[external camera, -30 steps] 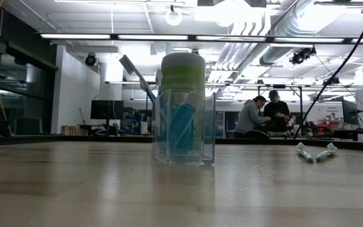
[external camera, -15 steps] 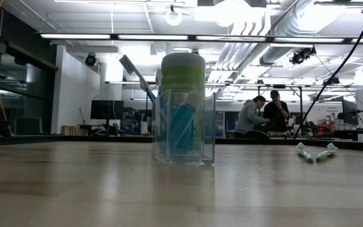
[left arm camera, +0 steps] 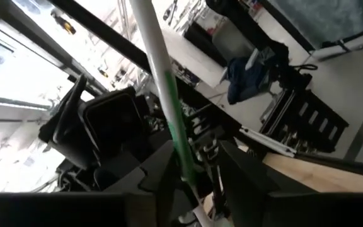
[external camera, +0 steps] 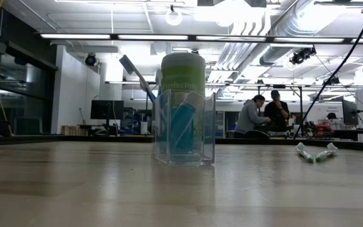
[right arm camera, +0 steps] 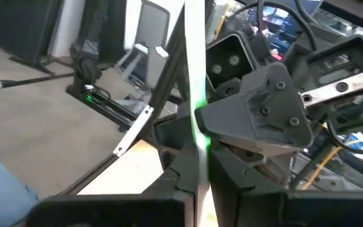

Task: Pick & Place toothbrushing station
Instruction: Put the bottom green toothbrush into the transparent organizer

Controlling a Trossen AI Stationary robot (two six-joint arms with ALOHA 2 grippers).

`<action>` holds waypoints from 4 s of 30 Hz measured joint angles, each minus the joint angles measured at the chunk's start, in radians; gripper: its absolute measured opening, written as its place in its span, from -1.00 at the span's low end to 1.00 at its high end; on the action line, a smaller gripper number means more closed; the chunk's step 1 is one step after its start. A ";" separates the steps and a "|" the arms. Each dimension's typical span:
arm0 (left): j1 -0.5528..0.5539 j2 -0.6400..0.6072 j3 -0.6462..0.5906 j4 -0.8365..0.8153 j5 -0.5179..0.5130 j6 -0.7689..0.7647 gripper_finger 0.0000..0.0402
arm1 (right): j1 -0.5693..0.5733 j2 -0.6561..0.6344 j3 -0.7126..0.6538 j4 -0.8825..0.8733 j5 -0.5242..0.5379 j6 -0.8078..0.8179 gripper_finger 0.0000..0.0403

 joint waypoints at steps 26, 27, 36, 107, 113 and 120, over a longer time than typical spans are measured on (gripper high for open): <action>-0.251 -0.075 -0.001 -0.175 -0.738 -0.065 -0.36 | 0.110 -0.024 0.000 -0.200 0.478 0.007 -0.95; -0.260 -0.080 -0.001 -0.186 -0.763 -0.076 -0.36 | 0.111 -0.031 0.000 -0.223 0.492 0.012 -0.95; -0.332 -0.092 -0.001 -0.226 -0.962 -0.138 -0.36 | 0.080 -0.064 0.000 -0.515 0.470 0.098 -0.95; -0.331 -0.092 -0.001 -0.226 -1.093 -0.410 -0.36 | 0.090 0.133 0.000 -0.964 0.843 -0.705 -0.95; -0.331 -0.092 -0.001 -0.225 -1.093 -0.410 -0.36 | 0.074 0.132 0.000 -0.950 0.781 -0.708 -0.95; -0.331 -0.092 -0.001 -0.226 -1.092 -0.410 -0.36 | 0.064 0.132 0.000 -0.922 0.710 -0.708 -0.93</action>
